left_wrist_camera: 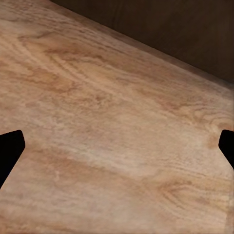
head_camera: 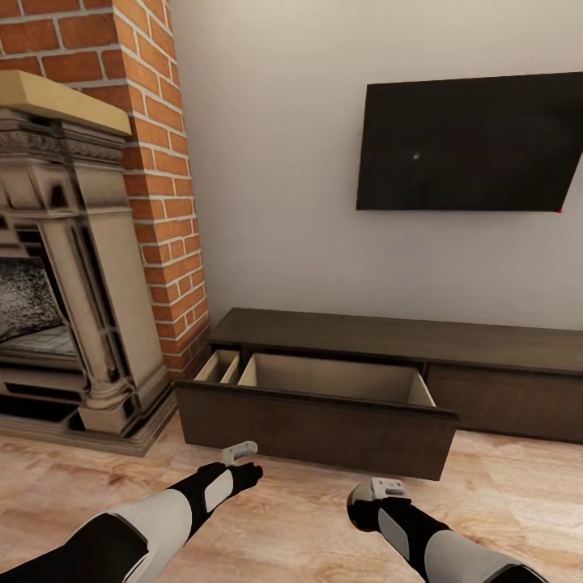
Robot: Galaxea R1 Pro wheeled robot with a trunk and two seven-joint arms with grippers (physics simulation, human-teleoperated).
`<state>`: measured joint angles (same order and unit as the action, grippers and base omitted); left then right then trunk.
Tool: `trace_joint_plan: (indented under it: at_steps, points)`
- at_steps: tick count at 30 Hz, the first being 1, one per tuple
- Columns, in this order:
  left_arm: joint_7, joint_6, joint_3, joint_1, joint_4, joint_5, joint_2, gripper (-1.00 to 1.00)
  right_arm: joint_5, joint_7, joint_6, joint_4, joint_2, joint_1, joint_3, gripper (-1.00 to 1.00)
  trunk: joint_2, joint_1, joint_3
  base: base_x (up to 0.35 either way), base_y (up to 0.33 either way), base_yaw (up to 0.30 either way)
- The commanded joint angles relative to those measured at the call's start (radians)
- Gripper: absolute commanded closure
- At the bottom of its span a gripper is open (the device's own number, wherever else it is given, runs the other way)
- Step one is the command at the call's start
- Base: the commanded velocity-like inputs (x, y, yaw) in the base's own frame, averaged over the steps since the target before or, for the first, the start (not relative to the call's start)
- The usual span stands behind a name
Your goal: Place each of the two pumpkins and all three candles from the living room inside a cabinet in the living room (use any cabinet), then make sure every cabinet is closed, and position the cauldron so it is next to a table in the living room.
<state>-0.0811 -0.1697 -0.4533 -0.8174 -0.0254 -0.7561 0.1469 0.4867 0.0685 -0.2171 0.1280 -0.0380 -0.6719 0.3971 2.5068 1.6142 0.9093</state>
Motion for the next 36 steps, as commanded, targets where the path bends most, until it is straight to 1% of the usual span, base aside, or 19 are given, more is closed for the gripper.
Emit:
trace_joint_plan:
  at_steps: [1, 7, 9, 11, 12, 13, 15, 16, 17, 21, 22, 23, 24, 25, 27, 29, 31, 32, 36]
  points:
    - [-0.002, -0.008, -0.01, 0.0, -0.011, -0.009, -0.001, -1.0, 0.01, 0.003, -0.006, 0.005, 0.002, 0.0, 0.006, 1.0, 0.0, 0.0, 0.001, 0.0, 0.0, 0.0]
    - [0.005, -0.022, -0.013, 0.0, -0.037, -0.008, -0.003, -1.0, 0.01, -0.013, -0.011, 0.028, 0.005, 0.0, 0.004, 1.0, 0.0, 0.0, 0.001, 0.0, 0.0, 0.0]
    - [0.005, -0.067, -0.012, 0.0, -0.09, -0.007, -0.006, -1.0, 0.01, -0.038, -0.02, 0.058, 0.007, -0.001, 0.004, 1.0, 0.0, 0.0, 0.001, 0.0, 0.0, 0.0]
    - [0.004, -0.147, -0.012, 0.0, -0.18, -0.006, -0.01, -1.0, 0.01, -0.059, -0.059, 0.09, 0.009, -0.001, 0.003, 1.0, 0.0, 0.0, 0.001, 0.0, 0.0, 0.0]
    - [0.003, -0.168, -0.012, 0.0, -0.207, -0.006, -0.011, -1.0, 0.01, -0.064, -0.077, 0.098, 0.01, -0.001, 0.003, 1.0, 0.0, 0.0, 0.001, 0.0, 0.0, 0.0]
    - [0.002, -0.211, -0.011, 0.0, -0.26, -0.005, -0.012, -1.0, 0.011, -0.073, -0.119, 0.117, 0.011, -0.001, 0.003, 1.0, 0.0, 0.0, 0.001, 0.0, 0.0, 0.0]
    - [0.0, -0.314, -0.009, 0.0, -0.384, -0.004, -0.015, -1.0, 0.011, -0.106, -0.238, 0.175, 0.018, -0.002, 0.003, 1.0, 0.0, 0.0, 0.001, 0.0, 0.0, 0.0]
    - [-0.002, -0.369, -0.008, 0.0, -0.451, -0.004, -0.024, -1.0, 0.011, -0.127, -0.301, 0.217, 0.029, -0.002, 0.003, 1.0, 0.0, 0.0, 0.001, 0.0, 0.0, 0.0]
    - [-0.002, -0.401, -0.007, 0.0, -0.497, -0.004, -0.034, -1.0, 0.012, -0.137, -0.337, 0.246, 0.038, -0.002, 0.002, 1.0, 0.0, 0.0, 0.001, 0.0, 0.0, 0.0]
    - [-0.003, -0.53, 0.002, 0.0, -0.707, -0.005, -0.105, -1.0, 0.011, -0.151, -0.492, 0.367, 0.071, -0.002, -0.015, 1.0, 0.0, 0.0, 0.001, 0.0, 0.0, 0.0]
    - [-0.003, -0.563, 0.016, 0.0, -0.759, -0.006, -0.122, -1.0, 0.011, -0.152, -0.54, 0.4, 0.076, -0.002, -0.029, 1.0, 0.0, 0.0, 0.001, 0.0, 0.0, 0.0]
    - [-0.003, -0.58, 0.027, 0.0, -0.785, -0.006, -0.129, -1.0, 0.011, -0.152, -0.565, 0.419, 0.077, -0.002, -0.039, 1.0, 0.0, 0.0, 0.001, 0.0, 0.0, 0.0]
    - [-0.004, -0.636, 0.081, 0.0, -0.856, -0.005, -0.142, -1.0, 0.01, -0.153, -0.647, 0.482, 0.081, -0.002, -0.08, 1.0, 0.0, 0.0, 0.001, 0.0, 0.0, 0.0]
    - [-0.004, -0.653, 0.101, 0.0, -0.875, -0.005, -0.145, -1.0, 0.01, -0.153, -0.672, 0.501, 0.082, -0.002, -0.094, 1.0, 0.0, 0.0, 0.001, 0.0, 0.0, 0.0]
    - [-0.005, -0.724, 0.182, 0.0, -0.939, -0.005, -0.152, -1.0, 0.009, -0.153, -0.762, 0.567, 0.084, -0.005, -0.154, 1.0, 0.0, 0.0, 0.001, 0.0, 0.0, 0.0]
    - [-0.005, -0.756, 0.216, 0.0, -0.964, -0.005, -0.153, -1.0, 0.009, -0.153, -0.798, 0.587, 0.085, -0.007, -0.182, 1.0, 0.0, 0.0, 0.001, 0.0, 0.0, 0.0]
    - [-0.005, -0.803, 0.27, 0.0, -1.001, -0.005, -0.155, -1.0, 0.008, -0.153, -0.83, 0.612, 0.085, -0.021, -0.225, 1.0, 0.0, 0.0, 0.001, 0.0, 0.0, 0.0]
    - [-0.004, -0.818, 0.287, -0.001, -1.012, -0.005, -0.156, -1.0, 0.009, -0.153, -0.83, 0.62, 0.086, -0.053, -0.238, 1.0, 0.0, 0.0, 0.001, 0.0, 0.0, 0.0]
    - [-0.005, -0.828, 0.297, -0.006, -1.016, -0.006, -0.152, -1.0, 0.006, -0.153, -0.83, 0.622, 0.086, -0.136, -0.245, 1.0, 0.0, 0.0, 0.001, 0.0, 0.0, 0.0]
